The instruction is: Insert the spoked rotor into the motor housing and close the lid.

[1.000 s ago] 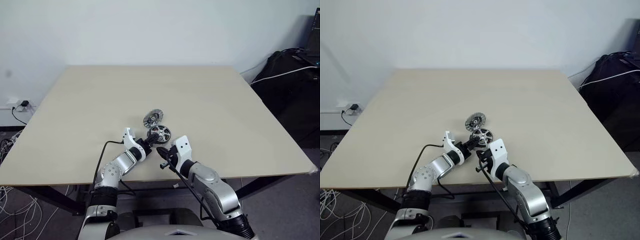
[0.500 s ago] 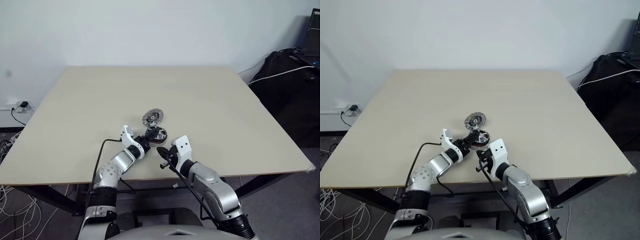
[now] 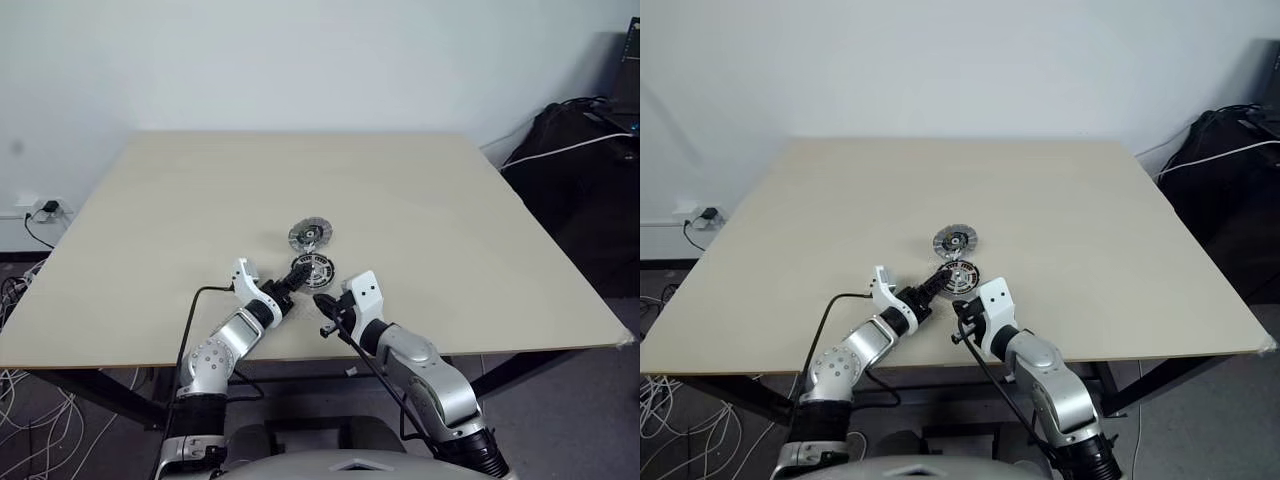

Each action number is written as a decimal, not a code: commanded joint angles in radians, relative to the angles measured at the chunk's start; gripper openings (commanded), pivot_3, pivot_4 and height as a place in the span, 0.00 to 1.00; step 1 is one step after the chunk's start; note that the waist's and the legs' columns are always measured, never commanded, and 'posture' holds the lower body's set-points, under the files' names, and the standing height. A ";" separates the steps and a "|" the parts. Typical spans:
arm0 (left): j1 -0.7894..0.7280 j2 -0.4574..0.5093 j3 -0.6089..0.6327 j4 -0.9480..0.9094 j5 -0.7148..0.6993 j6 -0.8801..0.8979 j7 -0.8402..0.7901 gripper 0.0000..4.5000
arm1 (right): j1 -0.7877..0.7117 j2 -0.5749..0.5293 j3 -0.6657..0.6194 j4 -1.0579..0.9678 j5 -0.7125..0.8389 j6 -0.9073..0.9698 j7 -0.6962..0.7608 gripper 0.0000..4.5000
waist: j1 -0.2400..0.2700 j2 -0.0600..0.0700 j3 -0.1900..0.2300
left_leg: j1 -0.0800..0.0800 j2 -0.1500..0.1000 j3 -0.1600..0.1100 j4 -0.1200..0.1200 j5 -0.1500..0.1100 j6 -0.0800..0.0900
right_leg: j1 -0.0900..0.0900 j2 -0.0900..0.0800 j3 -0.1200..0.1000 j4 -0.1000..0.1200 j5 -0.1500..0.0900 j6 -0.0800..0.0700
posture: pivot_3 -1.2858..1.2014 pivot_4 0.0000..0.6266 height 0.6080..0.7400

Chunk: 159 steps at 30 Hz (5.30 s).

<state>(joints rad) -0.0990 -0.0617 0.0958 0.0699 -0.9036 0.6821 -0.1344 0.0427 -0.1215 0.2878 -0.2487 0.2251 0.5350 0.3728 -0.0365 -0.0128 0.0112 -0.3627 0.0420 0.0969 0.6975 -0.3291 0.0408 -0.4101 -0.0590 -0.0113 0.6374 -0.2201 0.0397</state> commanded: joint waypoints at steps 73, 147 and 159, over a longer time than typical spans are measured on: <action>0.301 0.209 -0.254 0.096 0.725 -1.068 -0.429 0.00 | -0.567 0.103 -0.042 0.792 -0.212 -0.115 -0.009 0.00 | -0.008 0.017 0.002 | 0.003 0.002 0.006 -0.002 -0.001 0.001 | -0.001 -0.001 0.001 0.004 0.000 0.000 | 0.52 0.00 1.00; 0.337 0.180 -0.279 -0.072 0.729 -0.923 -0.375 0.00 | -0.770 -0.141 0.284 0.754 -0.497 -0.211 0.559 0.64 | -0.007 0.017 0.003 | 0.002 0.002 0.005 -0.002 0.000 0.000 | -0.003 0.000 0.000 0.005 0.000 0.000 | 0.52 0.00 1.00; 0.337 0.183 -0.279 -0.096 0.726 -0.896 -0.368 0.00 | -0.777 -0.135 0.271 0.761 -0.500 -0.215 0.554 0.02 | -0.008 0.017 0.003 | 0.002 0.002 0.005 -0.002 0.000 0.000 | -0.003 0.000 0.000 0.005 0.000 0.000 | 0.52 0.00 1.00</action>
<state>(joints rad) 0.2491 0.1221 -0.1799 0.0239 -0.1698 -0.2083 -0.5026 -0.6983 -0.2583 0.5839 0.5177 -0.2722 0.3310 0.9361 -0.0441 0.0044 0.0141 -0.3604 0.0440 0.1020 0.6960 -0.3291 0.0410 -0.4127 -0.0595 -0.0111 0.6420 -0.2200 0.0395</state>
